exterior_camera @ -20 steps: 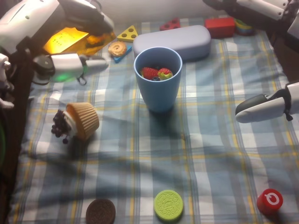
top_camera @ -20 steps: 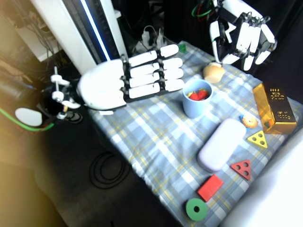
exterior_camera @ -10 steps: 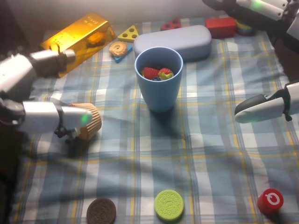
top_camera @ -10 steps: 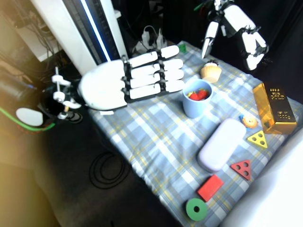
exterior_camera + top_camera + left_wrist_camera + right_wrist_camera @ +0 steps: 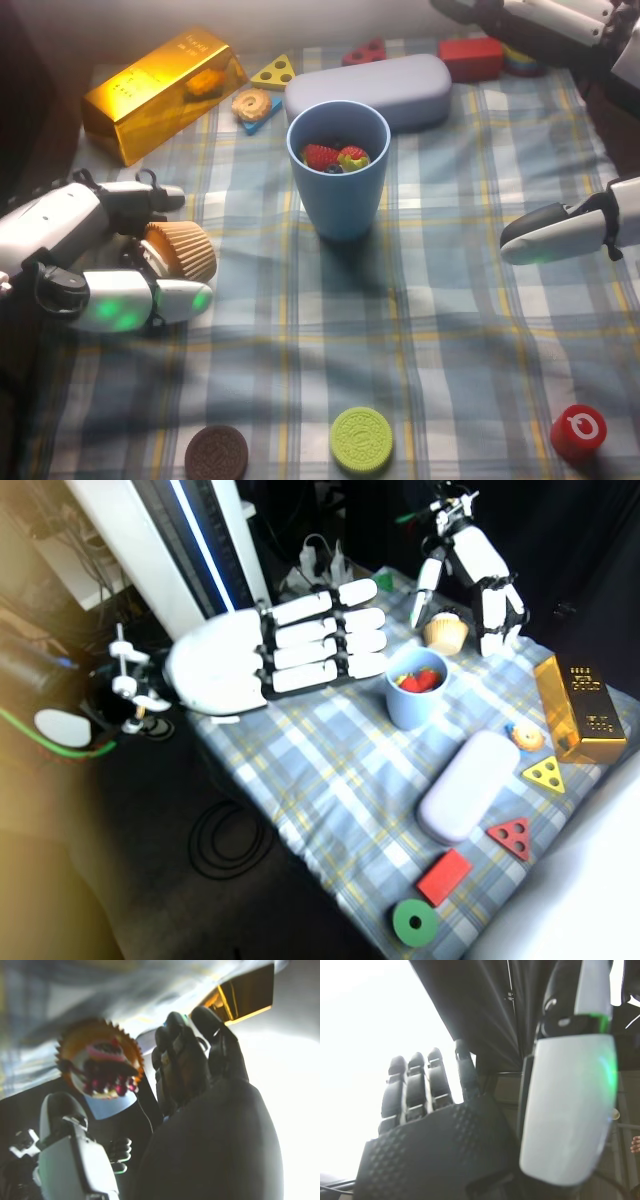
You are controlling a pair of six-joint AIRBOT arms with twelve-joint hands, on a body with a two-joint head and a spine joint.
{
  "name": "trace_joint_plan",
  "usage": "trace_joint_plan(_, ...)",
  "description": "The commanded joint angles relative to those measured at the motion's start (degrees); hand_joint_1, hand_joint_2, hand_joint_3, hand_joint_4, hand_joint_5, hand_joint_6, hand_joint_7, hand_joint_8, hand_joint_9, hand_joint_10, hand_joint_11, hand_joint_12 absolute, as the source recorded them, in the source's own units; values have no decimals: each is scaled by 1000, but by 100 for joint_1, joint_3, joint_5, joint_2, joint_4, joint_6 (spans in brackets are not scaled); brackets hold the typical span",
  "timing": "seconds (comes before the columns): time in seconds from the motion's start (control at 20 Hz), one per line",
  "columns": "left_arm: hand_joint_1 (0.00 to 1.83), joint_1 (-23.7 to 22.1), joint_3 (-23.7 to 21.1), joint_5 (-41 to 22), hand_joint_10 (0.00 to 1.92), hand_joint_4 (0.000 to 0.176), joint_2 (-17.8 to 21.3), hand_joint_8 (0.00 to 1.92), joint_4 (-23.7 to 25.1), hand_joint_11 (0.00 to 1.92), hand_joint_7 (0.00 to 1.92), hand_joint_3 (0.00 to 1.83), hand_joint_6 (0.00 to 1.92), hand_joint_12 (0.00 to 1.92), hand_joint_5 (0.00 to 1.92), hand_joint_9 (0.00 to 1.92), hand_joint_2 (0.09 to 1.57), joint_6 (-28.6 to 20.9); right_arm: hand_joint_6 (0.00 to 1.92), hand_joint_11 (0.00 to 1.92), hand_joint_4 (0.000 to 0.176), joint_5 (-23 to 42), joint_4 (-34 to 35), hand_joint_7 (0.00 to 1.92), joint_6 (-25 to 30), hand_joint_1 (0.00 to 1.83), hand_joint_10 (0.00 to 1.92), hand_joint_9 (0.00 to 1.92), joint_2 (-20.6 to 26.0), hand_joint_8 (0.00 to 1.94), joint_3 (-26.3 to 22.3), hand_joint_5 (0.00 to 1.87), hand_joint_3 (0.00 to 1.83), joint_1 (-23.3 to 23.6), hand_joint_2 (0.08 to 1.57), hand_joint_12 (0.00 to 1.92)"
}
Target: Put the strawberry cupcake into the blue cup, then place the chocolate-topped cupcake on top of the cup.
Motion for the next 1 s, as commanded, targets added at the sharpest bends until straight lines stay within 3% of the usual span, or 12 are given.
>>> trace_joint_plan(0.0,788,-46,45,-594,16,54,-6,7,128,103,708,0,7,999,588,668,832,-40,0,0,85,684,196,0,39,527,0,0,-4,0,3,0,0,44,770,92)
trace_joint_plan(0.05,772,-46,51,-576,9,0,-4,4,128,114,798,0,4,1106,699,721,837,-40,0,0,85,684,196,0,39,527,0,0,-2,0,4,0,0,44,770,92)
trace_joint_plan(0.35,941,-63,23,-602,2,0,-24,4,194,60,1003,1,5,1085,974,704,903,-40,0,0,85,684,196,0,39,527,0,0,-3,0,6,0,0,41,770,92)
trace_joint_plan(0.45,966,-77,-4,-646,4,9,-6,6,230,38,1020,0,10,1066,1004,712,901,-40,0,0,85,684,196,0,39,527,0,0,-4,0,7,0,0,38,770,92)
trace_joint_plan(0.5,967,-88,-14,-666,1,0,13,2,249,18,1013,6,7,1059,1000,699,919,-40,0,0,85,684,196,0,39,527,0,0,-4,0,7,0,0,34,770,92)
trace_joint_plan(0.75,945,-128,-211,-951,0,0,282,0,384,0,987,3,0,904,995,684,946,-40,0,0,85,684,196,0,39,527,0,0,-4,0,8,0,0,28,770,92)
trace_joint_plan(0.8,1004,-147,-269,-1044,12,0,368,4,422,4,1025,0,3,1209,1032,730,919,-40,0,0,85,683,196,0,39,527,0,0,-3,0,8,0,0,28,770,92)
trace_joint_plan(0.85,993,-174,-324,-1135,3,15,463,0,459,0,983,0,1,1192,1031,691,921,-40,0,0,85,683,196,0,39,527,0,0,0,0,8,0,0,28,770,92)
trace_joint_plan(0.95,994,-235,-372,-1260,0,15,572,3,518,0,986,1,1,1213,1035,680,925,-40,0,0,85,683,196,0,39,527,0,0,0,0,9,0,0,28,770,92)
